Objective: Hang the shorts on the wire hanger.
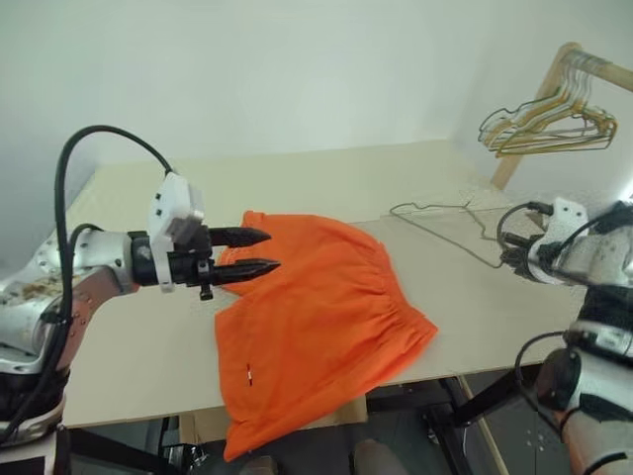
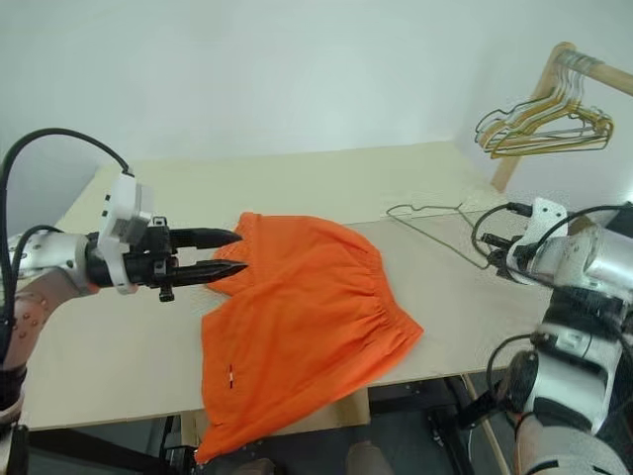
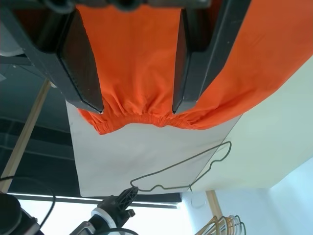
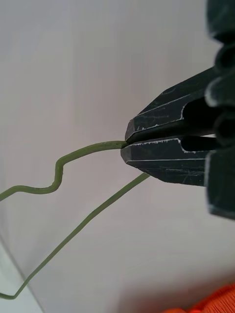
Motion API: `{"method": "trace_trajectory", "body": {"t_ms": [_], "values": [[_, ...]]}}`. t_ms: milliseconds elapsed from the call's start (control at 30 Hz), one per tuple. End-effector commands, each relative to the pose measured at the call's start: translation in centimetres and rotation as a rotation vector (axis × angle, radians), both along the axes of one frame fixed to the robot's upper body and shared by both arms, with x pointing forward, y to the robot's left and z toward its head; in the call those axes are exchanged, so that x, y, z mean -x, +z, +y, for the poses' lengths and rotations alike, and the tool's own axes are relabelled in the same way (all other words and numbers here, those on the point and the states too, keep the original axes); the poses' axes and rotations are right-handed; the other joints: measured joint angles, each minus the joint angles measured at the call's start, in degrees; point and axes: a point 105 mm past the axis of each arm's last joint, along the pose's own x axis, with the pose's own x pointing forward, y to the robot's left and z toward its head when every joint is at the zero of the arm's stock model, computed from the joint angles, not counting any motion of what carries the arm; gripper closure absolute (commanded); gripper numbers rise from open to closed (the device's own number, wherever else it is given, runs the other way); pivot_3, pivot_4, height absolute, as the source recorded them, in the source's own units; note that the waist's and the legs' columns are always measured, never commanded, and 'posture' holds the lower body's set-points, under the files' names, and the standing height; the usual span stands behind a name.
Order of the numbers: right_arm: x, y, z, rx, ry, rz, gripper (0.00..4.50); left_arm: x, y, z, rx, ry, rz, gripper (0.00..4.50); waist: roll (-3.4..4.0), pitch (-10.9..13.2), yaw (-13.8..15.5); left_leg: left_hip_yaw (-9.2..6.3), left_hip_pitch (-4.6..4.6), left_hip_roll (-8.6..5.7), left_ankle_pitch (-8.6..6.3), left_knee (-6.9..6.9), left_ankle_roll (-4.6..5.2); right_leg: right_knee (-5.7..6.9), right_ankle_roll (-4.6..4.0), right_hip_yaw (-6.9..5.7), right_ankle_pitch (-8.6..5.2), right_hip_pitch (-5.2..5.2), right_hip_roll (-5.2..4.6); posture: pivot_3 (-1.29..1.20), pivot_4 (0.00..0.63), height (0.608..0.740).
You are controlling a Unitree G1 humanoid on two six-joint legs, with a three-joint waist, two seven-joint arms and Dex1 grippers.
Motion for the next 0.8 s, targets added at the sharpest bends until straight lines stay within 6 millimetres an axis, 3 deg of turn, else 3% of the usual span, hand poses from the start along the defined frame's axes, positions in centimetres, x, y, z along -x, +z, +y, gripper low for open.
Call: {"method": "trace_trajectory", "body": {"t_ms": [33,100,267,333,467,633,800], "values": [[-0.4,4.6,1.8,0.185,0.138,-0.255,4.49,-1.6,1.7,0.1,0.029,0.050,-0.086,2.09,0.00,0.00,-0.12,0.01,-0.01,-0.02,0.00,0.01,0.00,-0.01,0.03,0.01,0.02,0.00,0.00,-0.22,0.000,0.740],[-0.4,5.4,2.2,0.280,0.182,-0.308,4.49,-2.1,2.0,0.0,0.042,0.062,-0.096,2.09,0.01,-0.01,-0.38,0.05,0.01,-0.03,0.00,0.02,0.00,0.00,0.06,0.06,0.03,-0.01,-0.01,-0.22,0.000,0.740],[0.2,8.6,4.2,0.927,0.423,-0.495,4.49,-2.6,2.2,-0.2,0.039,0.048,-0.110,2.09,0.04,0.00,-1.33,0.05,-0.02,0.00,0.00,-0.01,0.00,-0.01,0.06,0.05,0.03,-0.10,0.00,-0.24,0.000,0.740],[0.5,9.7,5.3,1.046,0.490,-0.587,4.49,-2.9,2.2,-0.3,0.044,0.049,-0.114,2.09,0.03,-0.01,-1.85,0.07,-0.02,0.00,-0.01,0.00,-0.01,-0.01,0.07,0.07,0.02,-0.09,-0.02,-0.25,0.000,0.740],[1.2,11.8,7.0,1.133,0.568,-0.766,4.49,-4.4,2.6,0.2,0.070,0.110,-0.130,2.09,0.03,-0.01,-3.23,0.08,0.06,0.04,-0.01,0.00,-0.01,0.01,0.08,0.11,0.04,-0.02,0.02,-0.26,0.000,0.740],[2.7,13.6,9.3,1.095,0.681,-0.931,4.49,-7.9,3.7,1.7,0.112,0.247,-0.141,2.09,0.03,-0.01,-3.69,0.03,0.07,0.03,0.00,0.01,-0.01,0.00,0.09,0.08,0.05,0.02,0.03,-0.28,0.000,0.740],[3.9,15.4,10.7,1.000,0.748,-1.019,4.49,-10.0,4.7,2.9,0.136,0.274,-0.129,2.09,0.03,-0.01,-4.65,-0.01,0.03,0.00,0.00,0.03,-0.01,-0.01,0.09,0.04,0.05,0.02,-0.04,-0.30,0.000,0.740]]}}
